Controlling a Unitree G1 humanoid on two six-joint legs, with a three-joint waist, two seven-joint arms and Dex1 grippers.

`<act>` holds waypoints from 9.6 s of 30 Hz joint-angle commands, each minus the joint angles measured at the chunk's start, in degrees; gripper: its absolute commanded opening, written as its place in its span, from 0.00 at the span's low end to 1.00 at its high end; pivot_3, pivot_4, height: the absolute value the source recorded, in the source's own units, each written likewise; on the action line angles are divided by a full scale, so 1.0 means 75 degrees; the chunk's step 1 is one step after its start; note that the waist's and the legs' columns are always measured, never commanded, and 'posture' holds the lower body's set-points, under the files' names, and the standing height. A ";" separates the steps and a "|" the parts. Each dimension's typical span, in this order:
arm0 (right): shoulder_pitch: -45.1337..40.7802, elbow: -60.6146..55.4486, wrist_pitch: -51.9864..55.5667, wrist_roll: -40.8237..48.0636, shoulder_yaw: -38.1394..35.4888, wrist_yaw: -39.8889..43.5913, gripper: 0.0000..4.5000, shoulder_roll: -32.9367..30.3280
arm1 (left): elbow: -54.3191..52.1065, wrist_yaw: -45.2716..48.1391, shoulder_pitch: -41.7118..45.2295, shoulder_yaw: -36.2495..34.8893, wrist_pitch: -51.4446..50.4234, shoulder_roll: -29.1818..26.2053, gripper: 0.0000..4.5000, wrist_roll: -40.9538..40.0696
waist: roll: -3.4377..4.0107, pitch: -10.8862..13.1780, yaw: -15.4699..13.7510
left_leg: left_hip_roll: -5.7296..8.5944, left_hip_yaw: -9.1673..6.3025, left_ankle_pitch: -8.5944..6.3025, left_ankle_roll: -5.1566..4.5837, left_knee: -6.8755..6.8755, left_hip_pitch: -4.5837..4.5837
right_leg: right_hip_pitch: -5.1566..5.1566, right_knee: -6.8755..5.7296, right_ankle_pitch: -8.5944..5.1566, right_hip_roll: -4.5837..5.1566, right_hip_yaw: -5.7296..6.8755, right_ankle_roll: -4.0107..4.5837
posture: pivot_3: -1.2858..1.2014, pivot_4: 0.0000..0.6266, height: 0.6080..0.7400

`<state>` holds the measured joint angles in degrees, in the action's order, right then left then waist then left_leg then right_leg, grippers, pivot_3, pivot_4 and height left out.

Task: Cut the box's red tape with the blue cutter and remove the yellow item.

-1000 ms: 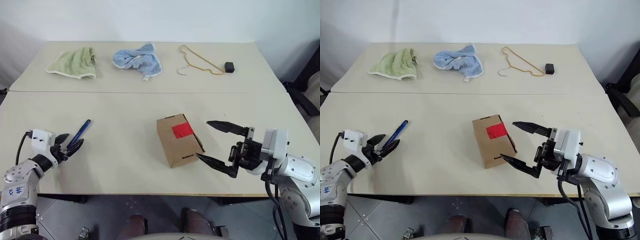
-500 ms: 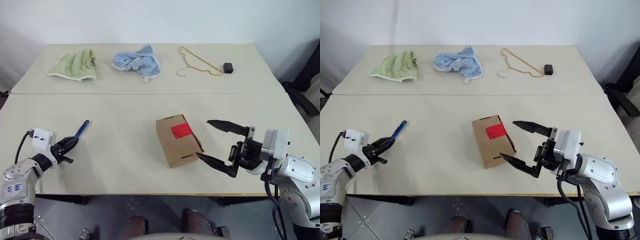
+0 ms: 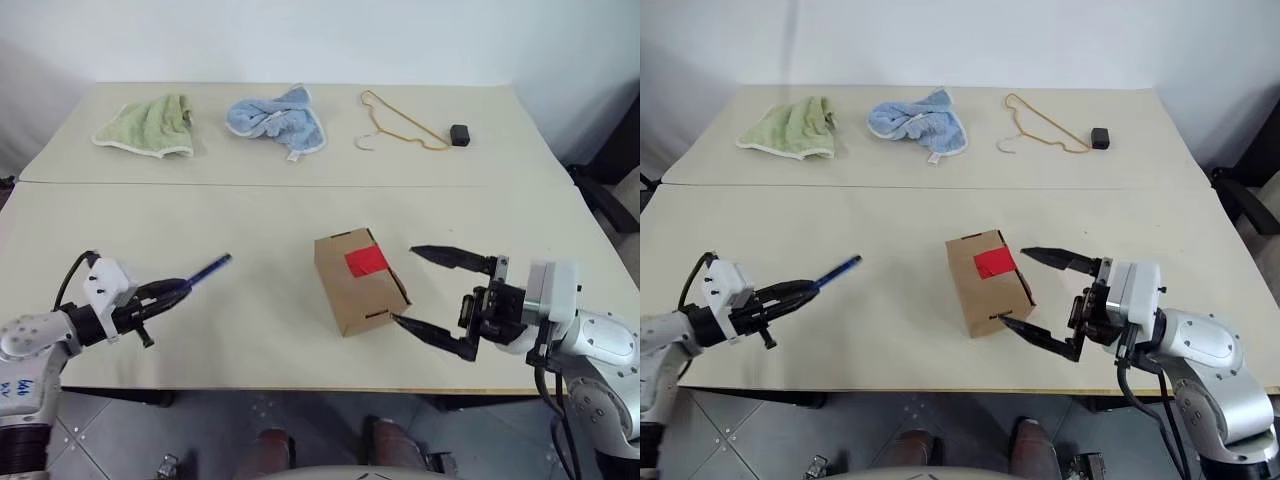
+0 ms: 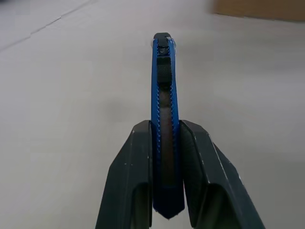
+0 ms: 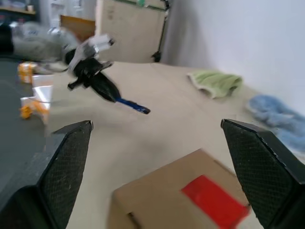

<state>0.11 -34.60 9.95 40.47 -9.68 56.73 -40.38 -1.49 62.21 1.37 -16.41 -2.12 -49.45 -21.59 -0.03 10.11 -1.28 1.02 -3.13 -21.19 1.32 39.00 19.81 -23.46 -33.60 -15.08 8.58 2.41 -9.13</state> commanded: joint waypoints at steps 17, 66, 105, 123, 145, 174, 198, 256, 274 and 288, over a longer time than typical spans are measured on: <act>0.1772 -0.1911 0.2678 0.0299 0.0085 -0.1707 0.71 -0.1097 | -0.2794 -0.0542 0.1428 0.4468 -0.1986 0.1153 0.10 0.2348 | -0.0005 0.0002 -0.0017 | 0.0004 -0.0001 -0.0006 -0.0015 0.0012 0.0028 | -0.0007 0.0006 0.0004 -0.0007 0.0007 -0.0008 | 0.52 0.24 1.00; 0.0350 0.0892 0.1401 -0.2841 0.2528 -0.0686 0.00 -0.0283 | -0.3246 -0.0680 0.2126 0.5284 -0.2860 0.1412 0.10 0.2847 | -0.0013 -0.0004 -0.0017 | 0.0015 -0.0012 -0.0003 -0.0019 0.0025 0.0037 | -0.0007 0.0006 0.0006 -0.0005 0.0007 -0.0011 | 0.52 0.24 1.00; 0.1410 -0.1257 0.3930 0.2224 -0.0307 -0.1087 0.28 -0.0397 | -0.2577 -0.0504 0.0993 0.3787 0.0658 0.1125 0.10 0.2166 | -0.0013 -0.0004 -0.0019 | 0.0006 -0.0014 -0.0003 -0.0015 0.0027 0.0037 | -0.0008 0.0004 0.0006 -0.0005 0.0008 -0.0010 | 0.52 0.24 1.00; 0.0587 -0.1043 0.4312 0.9670 0.0471 -0.8041 1.00 -0.2998 | -0.1607 -0.0705 0.1853 0.3895 0.3181 0.1995 0.10 0.2294 | -0.0027 -0.0009 -0.0033 | 0.0004 -0.0003 0.0000 -0.0020 0.0042 0.0041 | 0.0002 0.0017 0.0024 -0.0003 0.0021 -0.0020 | 0.52 0.24 1.00; -0.0625 -0.0437 0.4538 0.9670 0.1415 -0.9005 0.42 -0.2338 | -0.1463 -0.0942 0.2397 0.4141 0.3020 0.2375 0.10 0.2434 | -0.0027 -0.0009 -0.0040 | 0.0004 -0.0009 0.0001 -0.0022 0.0044 0.0049 | -0.0001 0.0024 0.0026 -0.0003 0.0021 -0.0022 | 0.52 0.24 1.00; -0.0494 -0.0054 0.4895 0.9670 0.1092 -0.8428 0.42 -0.2381 | -0.1472 -0.0922 0.2415 0.4152 0.3007 0.2376 0.10 0.2407 | -0.0027 -0.0009 -0.0039 | 0.0004 -0.0008 0.0000 -0.0023 0.0044 0.0050 | -0.0001 0.0026 0.0026 -0.0003 0.0021 -0.0022 | 0.52 0.24 1.00; -0.0499 0.0139 0.5547 0.9662 0.0244 -0.7126 0.03 -0.2709 | -0.2675 -0.0350 0.1841 0.3159 -0.0261 0.1441 0.59 -0.0617 | -0.0023 -0.0007 -0.0007 | 0.0001 -0.0013 0.0000 -0.0023 0.0043 0.0056 | -0.0008 0.0024 0.0025 -0.0003 0.0022 -0.0021 | 0.52 0.24 1.00; -0.8648 0.4322 1.0846 0.5513 0.2002 -0.6820 0.03 -0.2750 | 0.0795 -0.1507 0.4740 0.4284 -0.3165 0.3834 0.00 0.1312 | -0.0017 0.0010 -0.0044 | 0.0013 -0.0006 -0.0006 -0.0032 0.0133 0.0199 | -0.0115 -0.0001 0.0051 0.0004 0.0039 -0.0035 | 0.52 0.24 1.00; -0.8635 0.4177 1.1006 0.4656 0.1565 -0.6365 0.03 -0.2269 | 0.0785 -0.1551 0.4689 0.4316 -0.3353 0.3894 0.00 0.1300 | -0.0014 0.0008 -0.0031 | 0.0014 -0.0004 -0.0005 -0.0031 0.0139 0.0193 | -0.0115 -0.0014 0.0051 0.0004 0.0034 -0.0034 | 0.52 0.24 1.00; -0.8629 0.4072 1.1006 0.4343 0.1550 -0.5915 0.03 -0.2160 | 0.0832 -0.1553 0.4640 0.4284 -0.3330 0.3891 0.00 0.1287 | -0.0012 0.0007 -0.0028 | 0.0015 -0.0002 -0.0005 -0.0031 0.0140 0.0189 | -0.0115 -0.0018 0.0051 0.0004 0.0031 -0.0034 | 0.52 0.24 1.00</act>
<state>-64.23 -2.28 92.20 72.42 4.07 11.88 -56.08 3.09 50.35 37.93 13.95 -25.64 -20.20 -13.19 -0.12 10.16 -1.49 1.13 -3.13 -21.23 1.08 40.04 21.23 -24.32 -33.75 -14.70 8.61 2.63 -9.39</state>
